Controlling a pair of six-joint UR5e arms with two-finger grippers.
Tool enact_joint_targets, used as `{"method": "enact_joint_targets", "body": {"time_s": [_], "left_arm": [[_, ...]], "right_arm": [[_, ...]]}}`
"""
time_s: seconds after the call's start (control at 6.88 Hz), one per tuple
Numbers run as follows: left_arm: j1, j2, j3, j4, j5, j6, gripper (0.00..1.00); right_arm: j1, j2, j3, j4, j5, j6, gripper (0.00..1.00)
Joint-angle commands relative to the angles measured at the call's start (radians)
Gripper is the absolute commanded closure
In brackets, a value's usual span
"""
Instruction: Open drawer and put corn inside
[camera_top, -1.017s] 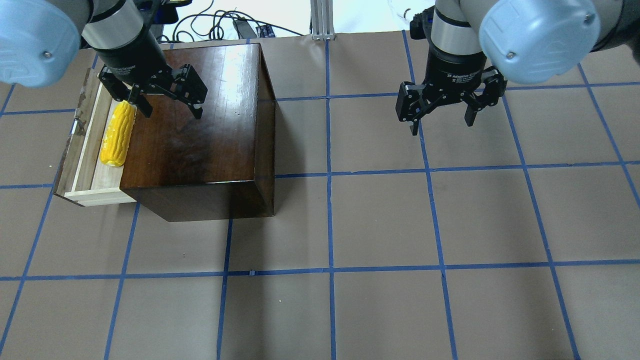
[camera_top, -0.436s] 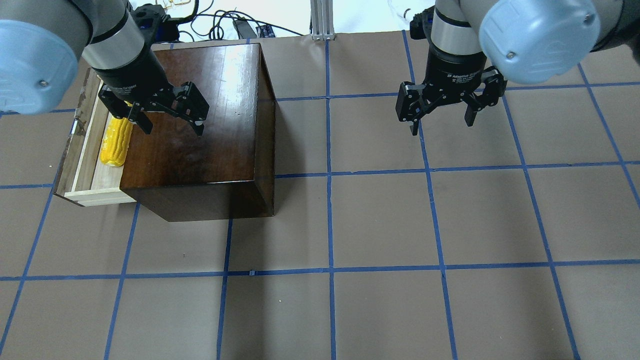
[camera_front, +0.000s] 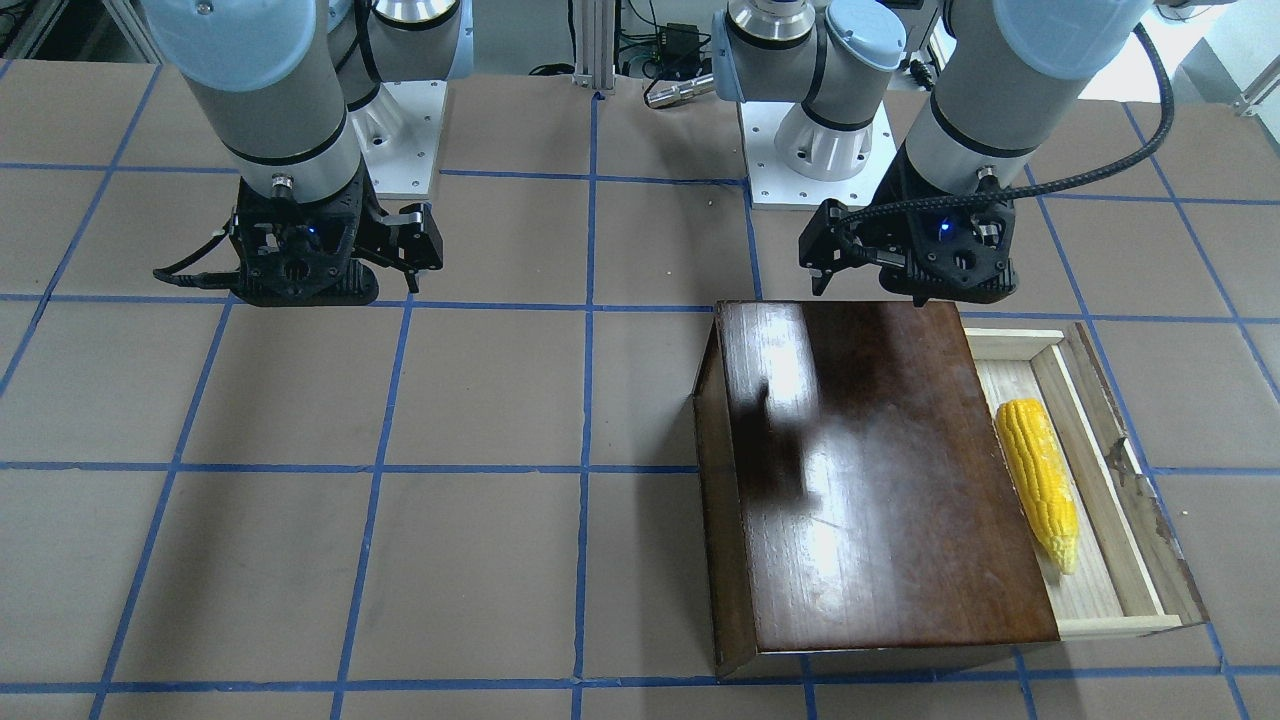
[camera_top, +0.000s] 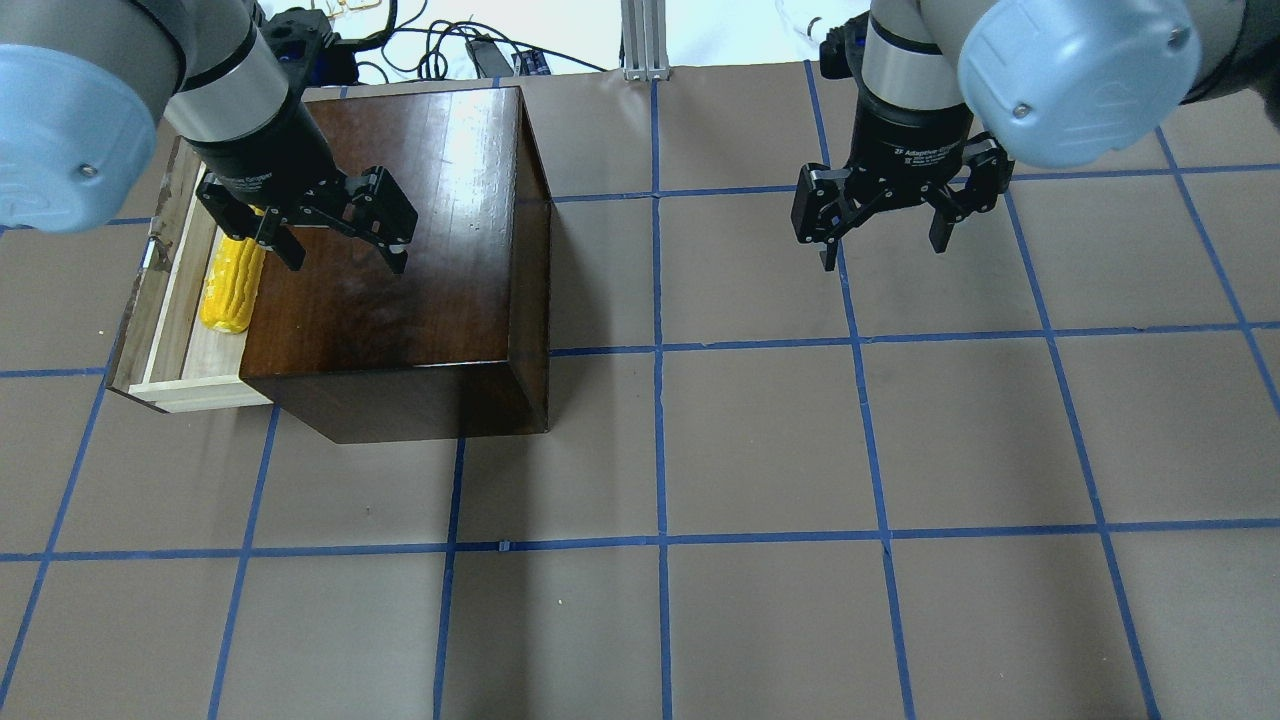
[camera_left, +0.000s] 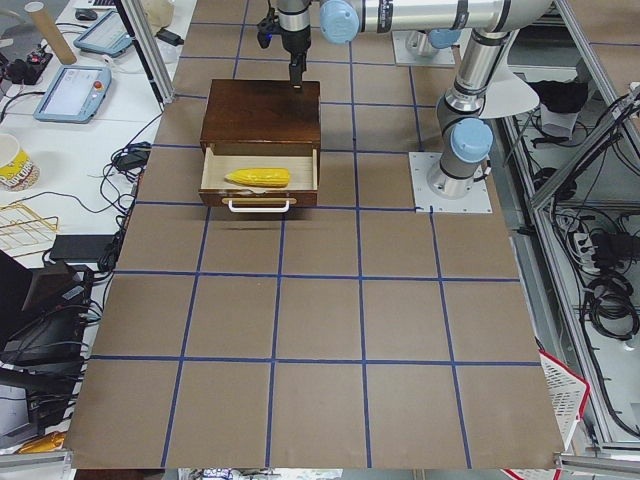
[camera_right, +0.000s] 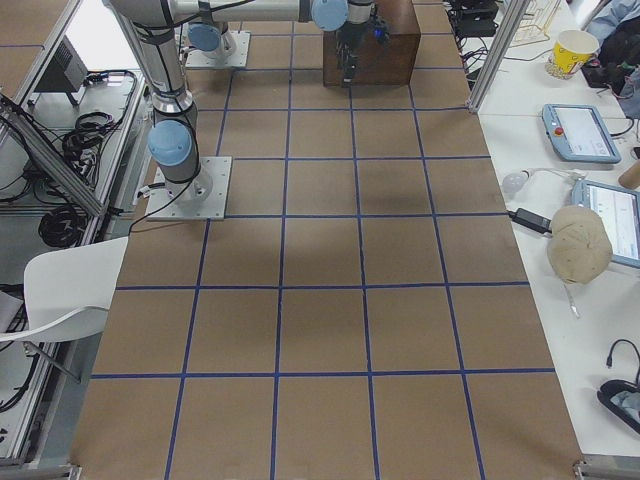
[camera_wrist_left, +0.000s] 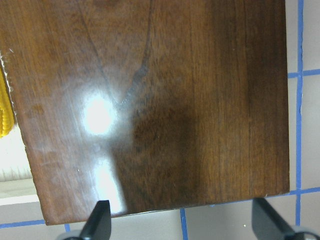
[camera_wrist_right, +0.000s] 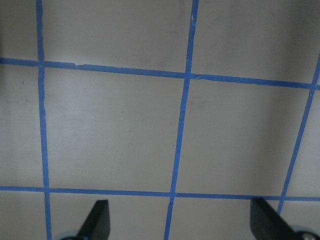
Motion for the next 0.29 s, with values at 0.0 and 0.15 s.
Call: {"method": "enact_joint_targets", "body": {"time_s": [0.0,0.15], "left_arm": [[0.0,0.002,-0.002,-0.001,-0.006,-0.005,0.0],[0.0,0.002,-0.002,-0.001,-0.003,-0.005,0.0]], "right_arm": [[0.0,0.0,0.0,0.0,0.0,0.0,0.0],[0.0,0.0,0.0,0.0,0.0,0.0,0.0]]}}
